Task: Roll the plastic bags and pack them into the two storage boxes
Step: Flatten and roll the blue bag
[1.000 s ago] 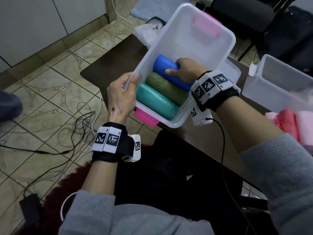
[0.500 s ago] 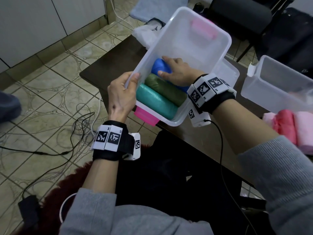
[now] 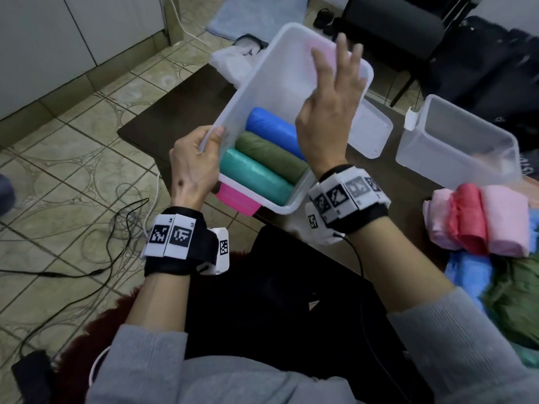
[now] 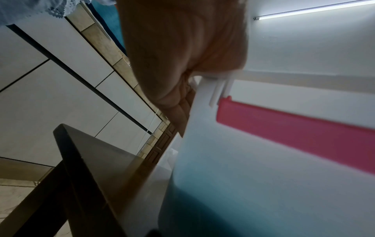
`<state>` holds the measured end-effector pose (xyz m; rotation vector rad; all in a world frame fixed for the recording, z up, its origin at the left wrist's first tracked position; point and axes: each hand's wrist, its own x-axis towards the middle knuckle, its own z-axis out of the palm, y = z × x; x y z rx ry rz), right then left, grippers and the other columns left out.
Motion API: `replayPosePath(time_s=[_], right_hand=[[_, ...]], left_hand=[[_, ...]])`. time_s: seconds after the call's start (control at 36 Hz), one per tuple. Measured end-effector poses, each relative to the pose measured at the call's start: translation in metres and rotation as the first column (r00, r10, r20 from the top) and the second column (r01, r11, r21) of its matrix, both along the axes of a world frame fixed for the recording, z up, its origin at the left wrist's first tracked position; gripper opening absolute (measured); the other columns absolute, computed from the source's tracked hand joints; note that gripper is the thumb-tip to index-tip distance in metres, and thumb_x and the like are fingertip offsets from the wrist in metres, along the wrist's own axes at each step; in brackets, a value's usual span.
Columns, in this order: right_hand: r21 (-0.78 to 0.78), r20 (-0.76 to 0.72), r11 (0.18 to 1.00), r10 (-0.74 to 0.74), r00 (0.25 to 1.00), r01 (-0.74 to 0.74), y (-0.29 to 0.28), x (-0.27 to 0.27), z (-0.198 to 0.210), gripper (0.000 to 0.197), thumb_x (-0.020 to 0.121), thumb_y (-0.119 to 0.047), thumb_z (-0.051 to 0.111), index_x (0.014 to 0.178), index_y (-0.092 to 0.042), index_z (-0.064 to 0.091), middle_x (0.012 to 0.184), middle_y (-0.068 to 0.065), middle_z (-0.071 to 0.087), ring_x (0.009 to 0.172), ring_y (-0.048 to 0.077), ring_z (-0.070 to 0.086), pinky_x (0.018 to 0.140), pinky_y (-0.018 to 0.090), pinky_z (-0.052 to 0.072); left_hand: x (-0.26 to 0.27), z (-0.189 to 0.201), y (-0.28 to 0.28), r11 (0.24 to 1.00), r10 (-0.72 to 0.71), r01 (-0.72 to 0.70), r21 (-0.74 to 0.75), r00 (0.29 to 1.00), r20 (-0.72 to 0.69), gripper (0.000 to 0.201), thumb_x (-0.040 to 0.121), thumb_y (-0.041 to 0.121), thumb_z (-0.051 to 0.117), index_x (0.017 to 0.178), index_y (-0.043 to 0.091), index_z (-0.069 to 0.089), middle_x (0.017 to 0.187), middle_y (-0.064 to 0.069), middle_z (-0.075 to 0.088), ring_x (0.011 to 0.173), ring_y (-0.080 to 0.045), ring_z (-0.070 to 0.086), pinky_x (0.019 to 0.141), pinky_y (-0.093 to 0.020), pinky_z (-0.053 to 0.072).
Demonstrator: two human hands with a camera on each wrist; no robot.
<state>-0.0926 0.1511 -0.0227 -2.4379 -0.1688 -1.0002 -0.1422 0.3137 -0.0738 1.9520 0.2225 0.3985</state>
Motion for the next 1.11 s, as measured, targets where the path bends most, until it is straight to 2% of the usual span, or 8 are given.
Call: replayPosePath(time_s=[0.06, 0.14, 0.25, 0.44, 0.58, 0.78, 0.97, 1.11], right_hand=[[0.135, -0.08, 0.987, -0.074, 0.994, 0.084, -0.006, -0.007, -0.005, 0.067, 0.078, 0.01, 0.032, 0.143, -0.005, 0.034, 0.154, 0.021, 0.019, 0.144, 0.039, 0.01, 0.115, 0.047, 0.004], [0.406, -0.325, 0.906, 0.023, 0.946, 0.117, -0.019, -0.015, -0.013, 0.058, 0.095, 0.002, 0.03, 0.148, 0.0, 0.008, 0.157, 0.018, 0.003, 0.146, 0.03, 0.0, 0.116, 0.031, 0.0], [0.607, -0.454, 0.775, 0.156, 0.877, 0.177, -0.03, -0.021, -0.018, 0.049, 0.103, -0.015, 0.027, 0.149, -0.003, 0.016, 0.147, 0.012, 0.036, 0.135, 0.023, 0.034, 0.106, 0.022, 0.024], [0.637, -0.456, 0.748, 0.171, 0.874, 0.186, -0.039, -0.008, -0.022, 0.031, 0.101, -0.013, 0.031, 0.124, -0.001, 0.049, 0.107, 0.005, 0.055, 0.099, 0.017, 0.051, 0.095, 0.031, 0.039], [0.63, -0.496, 0.747, 0.177, 0.85, 0.212, -0.046, 0.0, -0.027, 0.03, 0.1, -0.016, 0.034, 0.117, -0.001, 0.053, 0.108, 0.012, 0.059, 0.096, 0.021, 0.053, 0.093, 0.037, 0.043], [0.614, -0.521, 0.764, 0.206, 0.828, 0.197, -0.05, 0.0, -0.027, 0.018, 0.1, -0.014, 0.036, 0.102, -0.006, 0.051, 0.094, 0.008, 0.052, 0.086, 0.017, 0.047, 0.075, 0.026, 0.036], [0.637, -0.511, 0.756, 0.265, 0.817, 0.153, -0.058, -0.015, -0.022, 0.031, 0.099, -0.022, 0.041, 0.117, 0.0, 0.055, 0.112, 0.014, 0.063, 0.101, 0.022, 0.057, 0.096, 0.038, 0.042], [0.591, -0.585, 0.773, 0.216, 0.782, 0.229, -0.088, -0.029, -0.021, 0.052, 0.101, -0.027, 0.04, 0.143, 0.002, 0.031, 0.143, 0.012, 0.044, 0.133, 0.021, 0.039, 0.105, 0.024, 0.028]], left_hand=[[0.001, 0.0, -0.001, 1.0, 0.002, -0.002, 0.003, 1.0, -0.009, 0.033, 0.095, 0.038, 0.051, 0.105, 0.013, 0.068, 0.087, 0.003, 0.061, 0.082, -0.015, 0.057, 0.071, -0.028, 0.047], [0.003, 0.002, -0.004, 1.0, 0.012, -0.011, 0.015, 0.999, -0.034, 0.033, 0.096, 0.036, 0.049, 0.106, 0.011, 0.068, 0.089, 0.002, 0.06, 0.083, -0.015, 0.056, 0.074, -0.029, 0.047], [0.007, 0.009, -0.008, 0.999, 0.019, -0.017, 0.036, 0.997, -0.074, 0.035, 0.096, 0.036, 0.049, 0.111, 0.011, 0.067, 0.09, 0.002, 0.059, 0.085, -0.014, 0.054, 0.071, -0.024, 0.041], [0.014, 0.02, -0.013, 0.998, 0.025, -0.015, 0.062, 0.985, -0.171, 0.037, 0.097, 0.037, 0.047, 0.112, 0.01, 0.067, 0.093, -0.001, 0.058, 0.091, -0.02, 0.056, 0.077, -0.028, 0.045], [0.019, 0.027, -0.019, 0.998, 0.022, -0.008, 0.066, 0.975, -0.222, 0.037, 0.097, 0.036, 0.048, 0.116, 0.009, 0.065, 0.106, -0.008, 0.063, 0.094, -0.019, 0.055, 0.085, -0.03, 0.044], [0.024, 0.028, -0.021, 0.996, 0.018, 0.007, 0.09, 0.963, -0.268, 0.04, 0.097, 0.037, 0.045, 0.124, 0.011, 0.06, 0.117, -0.009, 0.061, 0.096, -0.018, 0.053, 0.087, -0.031, 0.044], [0.025, 0.032, -0.029, 0.981, 0.089, -0.058, 0.185, 0.982, -0.166, 0.039, 0.095, 0.027, 0.049, 0.133, 0.015, 0.051, 0.135, -0.006, 0.054, 0.122, -0.02, 0.051, 0.102, -0.03, 0.039], [0.019, 0.049, -0.054, 0.955, 0.01, -0.049, 0.292, 0.991, 0.135, 0.044, 0.086, 0.023, 0.045, 0.126, 0.007, 0.054, 0.127, -0.012, 0.057, 0.118, -0.024, 0.052, 0.102, -0.029, 0.037]])
